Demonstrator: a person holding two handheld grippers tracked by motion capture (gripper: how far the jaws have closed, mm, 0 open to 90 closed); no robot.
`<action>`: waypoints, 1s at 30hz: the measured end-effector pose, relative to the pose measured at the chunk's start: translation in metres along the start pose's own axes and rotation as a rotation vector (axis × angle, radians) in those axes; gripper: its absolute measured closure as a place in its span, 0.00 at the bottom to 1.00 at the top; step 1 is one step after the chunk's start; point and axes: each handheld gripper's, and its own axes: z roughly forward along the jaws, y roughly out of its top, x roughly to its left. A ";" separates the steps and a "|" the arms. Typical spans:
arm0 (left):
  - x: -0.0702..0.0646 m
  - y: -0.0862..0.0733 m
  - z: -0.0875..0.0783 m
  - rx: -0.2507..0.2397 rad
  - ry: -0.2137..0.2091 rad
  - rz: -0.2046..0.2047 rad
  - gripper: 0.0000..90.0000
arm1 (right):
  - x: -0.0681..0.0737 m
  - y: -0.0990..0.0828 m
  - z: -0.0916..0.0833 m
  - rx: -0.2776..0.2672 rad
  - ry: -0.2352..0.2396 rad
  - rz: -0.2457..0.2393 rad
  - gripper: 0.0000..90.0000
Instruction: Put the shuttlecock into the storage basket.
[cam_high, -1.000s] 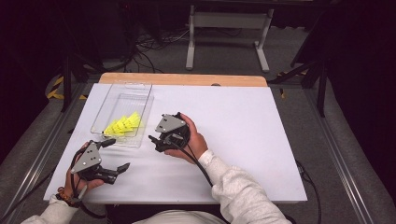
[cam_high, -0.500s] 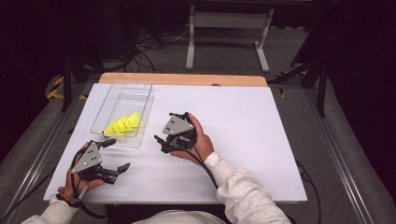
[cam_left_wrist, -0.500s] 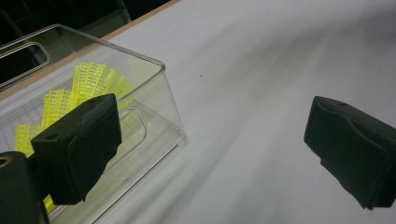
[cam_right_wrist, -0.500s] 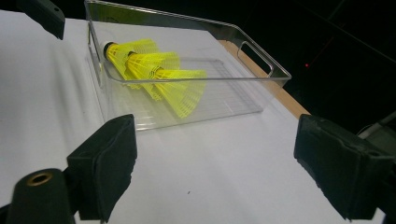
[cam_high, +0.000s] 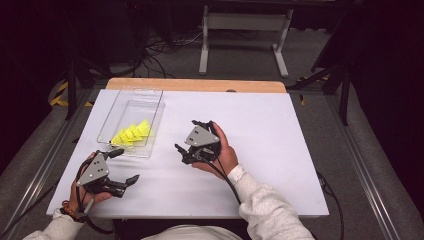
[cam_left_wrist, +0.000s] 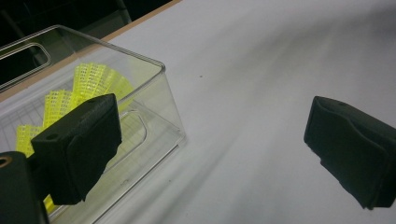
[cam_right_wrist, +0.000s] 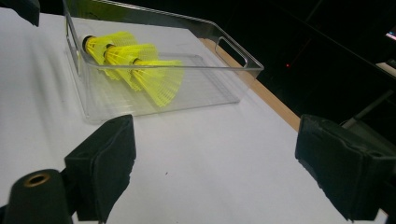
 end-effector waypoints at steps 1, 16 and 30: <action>0.000 0.000 0.000 0.001 -0.001 0.001 0.05 | -0.001 -0.001 -0.001 0.001 -0.004 0.001 0.14; -0.001 0.000 0.001 0.003 -0.003 0.002 0.05 | -0.013 -0.015 -0.022 0.013 -0.046 0.004 0.14; 0.000 0.000 0.000 0.001 -0.002 0.003 0.05 | -0.024 -0.027 -0.041 0.023 -0.089 0.012 0.14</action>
